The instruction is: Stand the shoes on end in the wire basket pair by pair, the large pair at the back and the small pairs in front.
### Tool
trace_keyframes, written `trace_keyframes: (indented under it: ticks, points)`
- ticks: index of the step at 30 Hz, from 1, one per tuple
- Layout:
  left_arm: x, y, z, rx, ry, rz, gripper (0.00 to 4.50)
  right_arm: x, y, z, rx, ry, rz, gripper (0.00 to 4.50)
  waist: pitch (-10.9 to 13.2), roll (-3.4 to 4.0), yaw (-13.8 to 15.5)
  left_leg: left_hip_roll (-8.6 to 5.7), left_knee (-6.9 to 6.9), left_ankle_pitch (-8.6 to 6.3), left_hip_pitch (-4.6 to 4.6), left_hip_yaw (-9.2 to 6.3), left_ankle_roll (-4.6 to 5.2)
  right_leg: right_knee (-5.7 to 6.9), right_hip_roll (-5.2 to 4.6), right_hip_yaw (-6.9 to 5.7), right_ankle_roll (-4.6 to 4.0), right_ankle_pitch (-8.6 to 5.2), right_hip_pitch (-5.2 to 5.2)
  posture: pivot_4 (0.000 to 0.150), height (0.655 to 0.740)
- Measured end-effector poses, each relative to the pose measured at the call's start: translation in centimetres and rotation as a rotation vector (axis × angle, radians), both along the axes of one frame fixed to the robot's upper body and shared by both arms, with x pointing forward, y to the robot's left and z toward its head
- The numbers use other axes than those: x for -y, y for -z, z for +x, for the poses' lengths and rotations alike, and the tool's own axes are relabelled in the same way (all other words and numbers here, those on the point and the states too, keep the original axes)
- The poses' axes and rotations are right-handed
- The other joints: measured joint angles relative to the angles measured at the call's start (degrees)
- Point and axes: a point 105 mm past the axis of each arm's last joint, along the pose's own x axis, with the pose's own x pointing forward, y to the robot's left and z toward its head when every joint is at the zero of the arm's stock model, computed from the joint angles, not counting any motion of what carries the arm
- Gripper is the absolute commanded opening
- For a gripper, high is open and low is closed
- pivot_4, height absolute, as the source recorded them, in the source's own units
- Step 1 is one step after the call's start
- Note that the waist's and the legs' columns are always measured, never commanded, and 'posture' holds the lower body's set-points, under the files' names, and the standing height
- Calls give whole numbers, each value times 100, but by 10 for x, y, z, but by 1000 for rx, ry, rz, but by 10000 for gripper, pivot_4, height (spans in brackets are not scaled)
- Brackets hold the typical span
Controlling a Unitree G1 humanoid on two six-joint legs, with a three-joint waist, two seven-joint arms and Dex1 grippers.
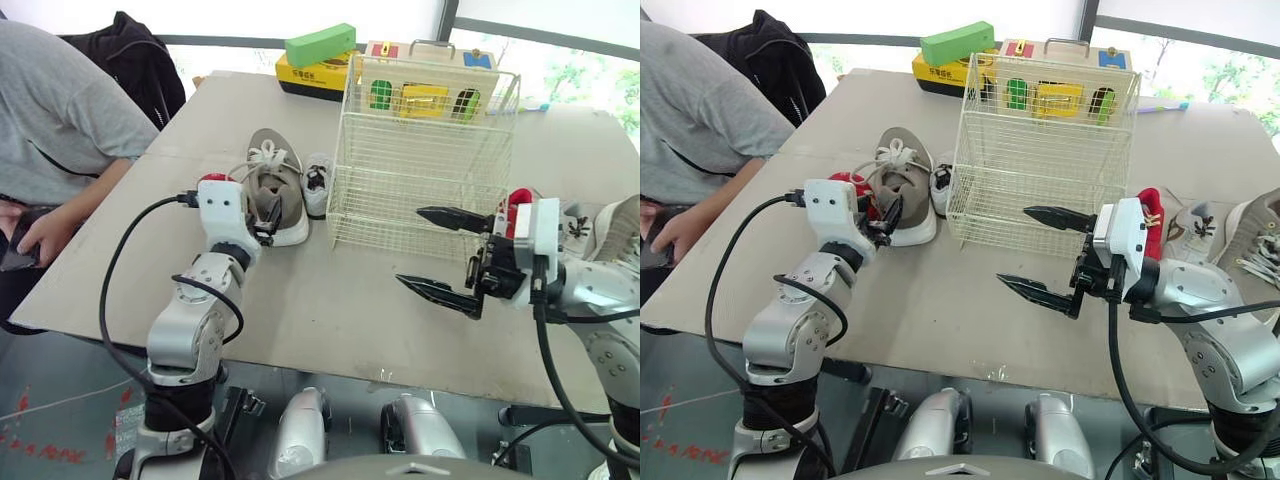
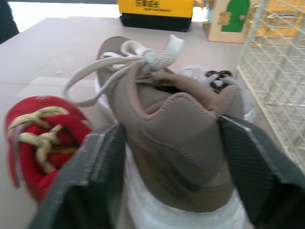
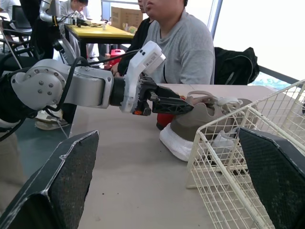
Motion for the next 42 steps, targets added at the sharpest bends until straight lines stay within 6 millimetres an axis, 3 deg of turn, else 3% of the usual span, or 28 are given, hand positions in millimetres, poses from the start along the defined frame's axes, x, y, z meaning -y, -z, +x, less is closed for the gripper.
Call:
trace_keyframes:
  ticks: [3,6,8,12,18,25,34,42]
  points:
    - [1,2,-3,3,2,11,6453,0,1,-1,0,-1,-7,45000,0,0,-10,12,0,0,8,1,0,-1,-6,0,0,0,6,1500,7400]
    - [0,3,-5,-1,-8,5,420,-1,2,-1,-3,-5,-13,45000,0,0,-15,14,-1,0,8,1,-1,-2,-5,1,-1,-1,6,1500,7400]
    - [2,2,-8,16,-1,-36,42,-4,5,-2,-13,-18,-20,45000,1,0,-25,15,-4,-1,7,3,-1,-6,-5,3,-1,-1,5,1500,7400]
    - [3,-6,-21,59,59,-93,19651,-4,7,1,-21,-20,-29,45000,7,-9,-34,16,-10,-1,-2,3,-1,-13,-2,4,-2,-1,-2,1500,7400]
    - [-2,-5,-22,43,-5,-57,44092,-4,7,3,-22,-26,-29,45000,7,-9,-23,13,-11,-2,-2,5,-1,-14,4,5,2,-3,-2,1500,7400]
    - [9,-3,-14,33,-42,-57,44092,-6,9,4,-23,-44,-33,45000,7,-9,-4,12,-10,-1,1,4,-1,-12,3,3,2,-3,-1,1500,7400]
    - [34,-15,-9,69,85,-192,44092,-5,9,4,-19,-39,-49,45000,9,-12,-18,11,-11,-2,-3,4,-1,-16,6,5,0,-2,-2,1500,7400]
    - [21,-3,-8,34,-24,-140,44092,-3,10,5,-23,-21,-53,45000,10,-14,-58,12,-15,-2,-1,5,-1,-15,8,9,17,-12,-5,1500,7400]
